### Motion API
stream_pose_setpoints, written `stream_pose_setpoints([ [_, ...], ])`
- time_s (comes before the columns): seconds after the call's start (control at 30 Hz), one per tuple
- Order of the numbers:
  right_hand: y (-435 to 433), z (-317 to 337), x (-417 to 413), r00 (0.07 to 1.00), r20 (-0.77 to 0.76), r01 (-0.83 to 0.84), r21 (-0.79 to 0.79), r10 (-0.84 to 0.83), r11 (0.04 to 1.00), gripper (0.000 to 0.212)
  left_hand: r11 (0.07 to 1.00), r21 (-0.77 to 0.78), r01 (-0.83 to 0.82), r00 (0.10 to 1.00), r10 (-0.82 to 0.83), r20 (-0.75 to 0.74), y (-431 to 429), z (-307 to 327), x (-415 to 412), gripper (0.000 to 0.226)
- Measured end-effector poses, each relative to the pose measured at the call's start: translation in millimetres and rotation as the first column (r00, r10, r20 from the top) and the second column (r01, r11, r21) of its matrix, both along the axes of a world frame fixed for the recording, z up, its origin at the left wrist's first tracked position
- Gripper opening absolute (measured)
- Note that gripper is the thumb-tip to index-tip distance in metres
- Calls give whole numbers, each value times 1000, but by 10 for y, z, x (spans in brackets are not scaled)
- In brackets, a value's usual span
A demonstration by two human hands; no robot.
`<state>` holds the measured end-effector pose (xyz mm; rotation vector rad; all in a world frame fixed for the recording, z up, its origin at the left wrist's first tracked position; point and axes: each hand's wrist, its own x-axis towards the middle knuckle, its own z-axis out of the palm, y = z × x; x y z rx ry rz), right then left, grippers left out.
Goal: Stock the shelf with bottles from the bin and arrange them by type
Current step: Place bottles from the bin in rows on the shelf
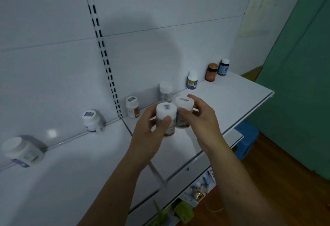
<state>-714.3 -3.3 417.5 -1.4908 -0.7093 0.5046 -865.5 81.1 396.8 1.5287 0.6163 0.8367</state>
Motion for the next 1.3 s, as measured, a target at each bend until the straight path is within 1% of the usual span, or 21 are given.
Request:
stream_pose_setpoints([
  [0.07, 150, -87, 239, 1000, 16, -26, -11, 26, 1000, 36, 995, 89, -38, 998, 42, -41, 51, -26, 177, 35],
  [0.17, 369, -196, 599, 996, 54, -73, -23, 74, 997, 38, 988, 139, -65, 994, 77, -80, 127, -76, 468, 34],
  [0.3, 617, -319, 1032, 981, 79, -174, -49, 178, 983, 40, 990, 92, -108, 989, 117, -94, 162, -184, 803, 33],
  [0.37, 720, -382, 1210, 963, 84, -252, -63, 256, 966, 40, 984, 102, -145, 983, 155, -101, 152, -272, 938, 37],
  [0.43, 816, -444, 1351, 942, 96, -314, -83, 321, 946, 44, 976, 111, -186, 973, 199, -121, 143, -346, 1052, 41],
  [0.5, 895, -484, 1438, 917, 117, -371, -107, 382, 923, 47, 973, 79, -219, 965, 228, -132, 124, -394, 1130, 43],
  [0.63, 958, -541, 1576, 865, 126, -474, -115, 486, 873, 48, 964, 62, -260, 952, 266, -150, 45, -435, 1228, 45],
  [0.73, 899, -571, 1721, 851, 162, -486, -117, 500, 866, 50, 961, 60, -270, 947, 277, -161, -46, -455, 1317, 46],
  [0.97, 658, -611, 2014, 835, 165, -514, -109, 525, 851, 50, 967, 69, -245, 946, 255, -202, -262, -524, 1585, 52],
  [1.1, 625, -626, 2056, 824, 105, -548, -105, 557, 830, 53, 960, 99, -263, 936, 279, -214, -307, -566, 1621, 57],
  [1.2, 703, -590, 1980, 796, 38, -596, -119, 604, 794, 50, 949, 105, -296, 933, 311, -182, -316, -599, 1597, 58],
  [1.3, 819, -512, 1843, 754, -70, -656, -106, 653, 747, 42, 933, 144, -330, 918, 353, -182, -293, -591, 1576, 60],
])
